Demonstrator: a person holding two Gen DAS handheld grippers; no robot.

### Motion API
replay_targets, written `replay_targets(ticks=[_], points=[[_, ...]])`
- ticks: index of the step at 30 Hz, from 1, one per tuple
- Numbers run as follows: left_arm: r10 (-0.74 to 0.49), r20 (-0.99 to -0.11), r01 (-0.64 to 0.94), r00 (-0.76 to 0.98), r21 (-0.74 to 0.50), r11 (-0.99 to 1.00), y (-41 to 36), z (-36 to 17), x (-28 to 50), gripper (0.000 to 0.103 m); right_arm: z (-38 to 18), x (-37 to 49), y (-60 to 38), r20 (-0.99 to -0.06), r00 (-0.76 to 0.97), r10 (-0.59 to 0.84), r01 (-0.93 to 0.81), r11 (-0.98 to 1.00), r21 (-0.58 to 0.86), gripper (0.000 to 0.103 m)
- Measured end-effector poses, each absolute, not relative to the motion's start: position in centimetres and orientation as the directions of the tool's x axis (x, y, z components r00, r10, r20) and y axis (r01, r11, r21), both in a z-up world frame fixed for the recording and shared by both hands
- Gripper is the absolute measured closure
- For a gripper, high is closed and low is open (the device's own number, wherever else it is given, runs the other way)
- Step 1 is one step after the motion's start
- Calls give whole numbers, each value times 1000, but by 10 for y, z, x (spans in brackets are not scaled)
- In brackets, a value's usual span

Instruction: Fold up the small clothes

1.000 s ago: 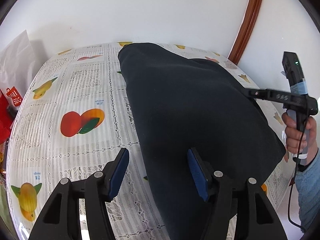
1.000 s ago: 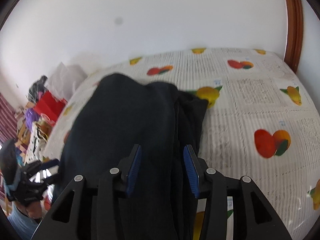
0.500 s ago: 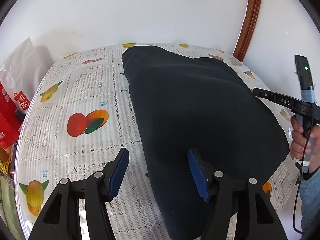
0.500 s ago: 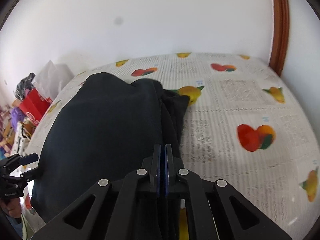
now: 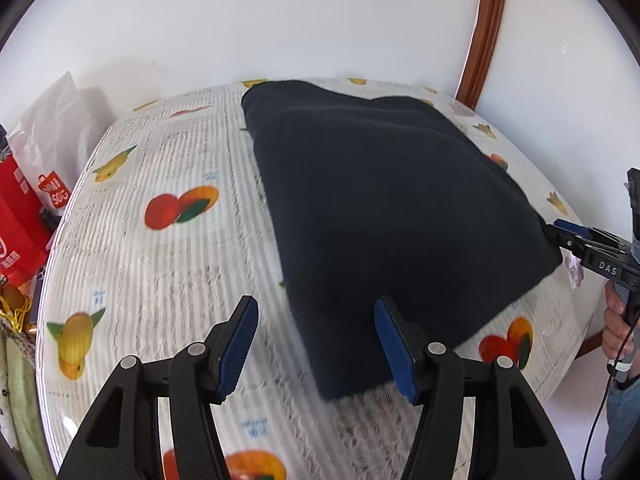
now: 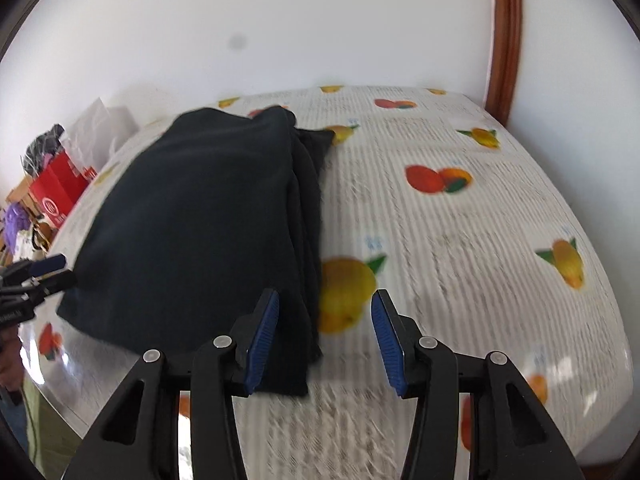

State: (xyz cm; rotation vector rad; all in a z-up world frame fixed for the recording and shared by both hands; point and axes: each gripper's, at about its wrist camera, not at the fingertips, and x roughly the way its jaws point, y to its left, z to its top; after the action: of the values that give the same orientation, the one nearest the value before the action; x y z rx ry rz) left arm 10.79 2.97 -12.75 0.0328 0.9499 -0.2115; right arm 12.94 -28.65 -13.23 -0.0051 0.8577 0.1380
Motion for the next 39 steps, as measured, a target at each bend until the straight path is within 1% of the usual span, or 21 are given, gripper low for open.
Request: replay_targets(ticks=[5, 8, 11, 16, 20, 23, 26, 31, 35, 39], points=[[-163, -818, 185, 552, -70, 980, 41, -134, 85, 45, -140, 103, -303, -771, 626, 120, -87, 993, 85, 55], [-178, -823, 202, 540, -78, 976, 44, -136, 70, 45, -131, 89, -305, -747, 653, 126, -82, 992, 96, 55], [-151, -831, 214, 536, -40, 976, 40, -143, 60, 45, -125, 79, -299, -719, 677, 155, -109, 988, 110, 55], [-159, -836, 227, 525, -42, 973, 35, -150, 58, 45, -139, 77, -282, -744, 651, 155, -130, 987, 92, 55], [-131, -840, 234, 526, -5, 972, 26, -154, 67, 45, -150, 85, -279, -768, 628, 125, -115, 991, 67, 55], [-120, -848, 242, 516, 9, 970, 19, -161, 80, 45, -155, 93, -279, -772, 621, 132, -113, 990, 79, 55], [-74, -843, 220, 532, 53, 974, 14, -165, 92, 45, -164, 104, -276, -785, 607, 123, -119, 991, 63, 56], [-96, -848, 216, 521, 22, 976, 15, -163, 114, 45, -171, 120, -273, -781, 613, 123, -114, 991, 67, 57], [-82, -844, 202, 530, 31, 979, 15, -162, 132, 44, -170, 138, -272, -773, 621, 129, -99, 991, 86, 57], [-97, -849, 178, 519, -3, 984, 18, -163, 144, 44, -169, 156, -272, -770, 628, 113, -78, 994, 83, 57]])
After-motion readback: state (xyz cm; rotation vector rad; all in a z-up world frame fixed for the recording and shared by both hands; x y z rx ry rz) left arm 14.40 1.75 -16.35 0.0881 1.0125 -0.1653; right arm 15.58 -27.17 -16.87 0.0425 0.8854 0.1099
